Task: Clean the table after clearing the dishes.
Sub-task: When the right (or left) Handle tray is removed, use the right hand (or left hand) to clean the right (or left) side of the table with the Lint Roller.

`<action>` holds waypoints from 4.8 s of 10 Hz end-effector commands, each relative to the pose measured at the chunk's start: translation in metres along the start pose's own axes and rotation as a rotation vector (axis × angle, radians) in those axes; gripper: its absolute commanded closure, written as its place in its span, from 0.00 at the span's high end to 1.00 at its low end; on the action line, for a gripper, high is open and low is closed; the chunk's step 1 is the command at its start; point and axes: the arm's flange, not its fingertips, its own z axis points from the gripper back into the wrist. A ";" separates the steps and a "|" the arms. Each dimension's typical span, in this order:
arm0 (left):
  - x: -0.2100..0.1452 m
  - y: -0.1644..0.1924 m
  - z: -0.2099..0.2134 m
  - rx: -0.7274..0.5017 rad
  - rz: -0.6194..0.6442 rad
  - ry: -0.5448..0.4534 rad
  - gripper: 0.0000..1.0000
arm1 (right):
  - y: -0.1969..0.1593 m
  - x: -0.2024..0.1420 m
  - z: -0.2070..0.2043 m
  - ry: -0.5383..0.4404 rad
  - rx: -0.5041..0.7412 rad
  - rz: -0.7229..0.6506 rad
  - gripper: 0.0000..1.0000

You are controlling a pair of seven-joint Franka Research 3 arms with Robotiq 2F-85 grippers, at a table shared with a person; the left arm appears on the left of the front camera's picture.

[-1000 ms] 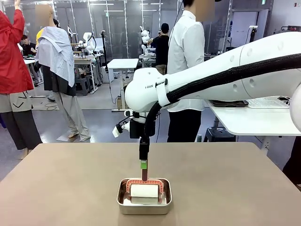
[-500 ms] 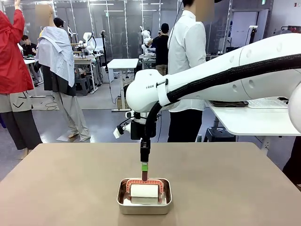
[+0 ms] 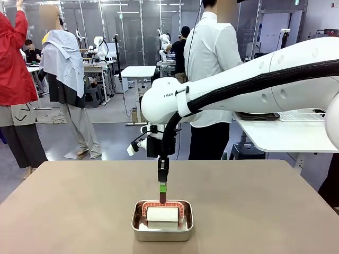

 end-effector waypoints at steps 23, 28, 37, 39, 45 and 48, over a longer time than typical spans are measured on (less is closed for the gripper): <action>-0.003 -0.002 0.002 -0.020 -0.013 -0.015 1.00 | -0.004 -0.305 -0.003 -0.824 0.239 -1.140 0.00; -0.003 -0.002 0.002 -0.020 -0.013 -0.015 1.00 | -0.033 -0.339 -0.024 -0.880 0.422 -1.285 0.23; -0.003 -0.002 0.002 -0.020 -0.013 -0.015 1.00 | -0.049 -0.349 -0.072 -0.765 0.310 -1.496 0.23; -0.003 -0.002 0.002 -0.020 -0.013 -0.015 1.00 | -0.041 -0.365 -0.068 -0.742 0.240 -1.533 0.23; -0.003 -0.002 0.002 -0.020 -0.013 -0.015 1.00 | -0.008 -0.428 -0.052 -0.678 0.098 -1.620 0.23; -0.003 -0.002 0.002 -0.020 -0.013 -0.015 1.00 | 0.002 -0.455 -0.037 -0.639 -0.001 -1.656 0.23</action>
